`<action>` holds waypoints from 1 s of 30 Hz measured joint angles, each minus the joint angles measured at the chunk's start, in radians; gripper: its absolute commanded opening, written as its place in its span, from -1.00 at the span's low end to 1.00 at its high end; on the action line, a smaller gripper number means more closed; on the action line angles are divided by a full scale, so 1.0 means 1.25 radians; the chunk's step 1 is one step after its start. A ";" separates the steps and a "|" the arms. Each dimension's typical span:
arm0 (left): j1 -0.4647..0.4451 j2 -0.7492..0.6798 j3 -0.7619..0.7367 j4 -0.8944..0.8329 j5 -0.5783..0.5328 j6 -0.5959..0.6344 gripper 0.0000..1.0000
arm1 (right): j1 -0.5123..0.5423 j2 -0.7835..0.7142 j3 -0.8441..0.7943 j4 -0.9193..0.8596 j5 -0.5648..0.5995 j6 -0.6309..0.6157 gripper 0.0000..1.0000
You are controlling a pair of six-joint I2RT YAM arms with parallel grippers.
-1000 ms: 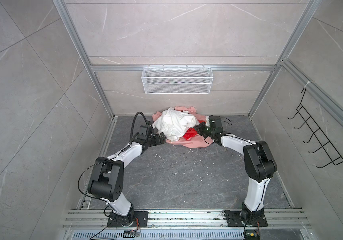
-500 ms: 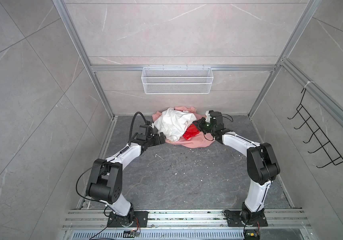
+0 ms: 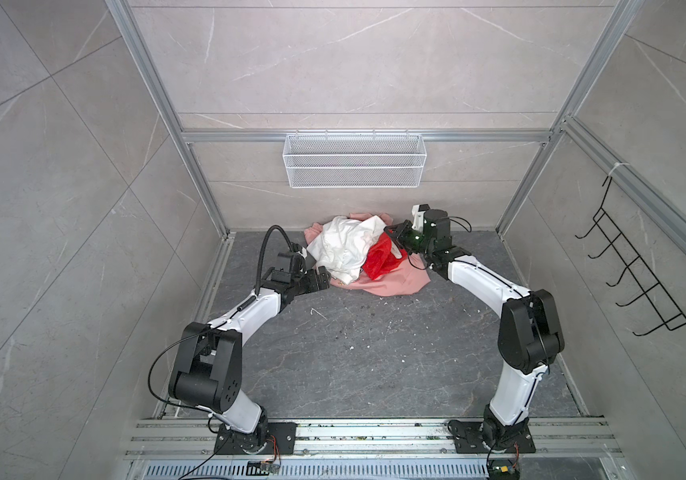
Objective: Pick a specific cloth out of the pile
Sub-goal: 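Lift the red garment upward out of the pile with the right gripper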
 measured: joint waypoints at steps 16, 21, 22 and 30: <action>-0.001 -0.028 -0.028 -0.001 -0.008 0.000 0.99 | 0.006 -0.015 0.071 -0.064 0.001 -0.032 -1.00; -0.001 -0.034 -0.030 0.000 -0.009 0.000 0.99 | 0.007 -0.034 0.093 -0.081 0.007 -0.050 -1.00; -0.001 -0.036 -0.030 0.000 -0.009 0.000 0.99 | 0.007 -0.038 0.097 -0.086 0.009 -0.054 -1.00; -0.002 -0.048 -0.032 0.000 -0.006 0.000 0.99 | 0.007 -0.060 0.115 -0.111 0.015 -0.067 -1.00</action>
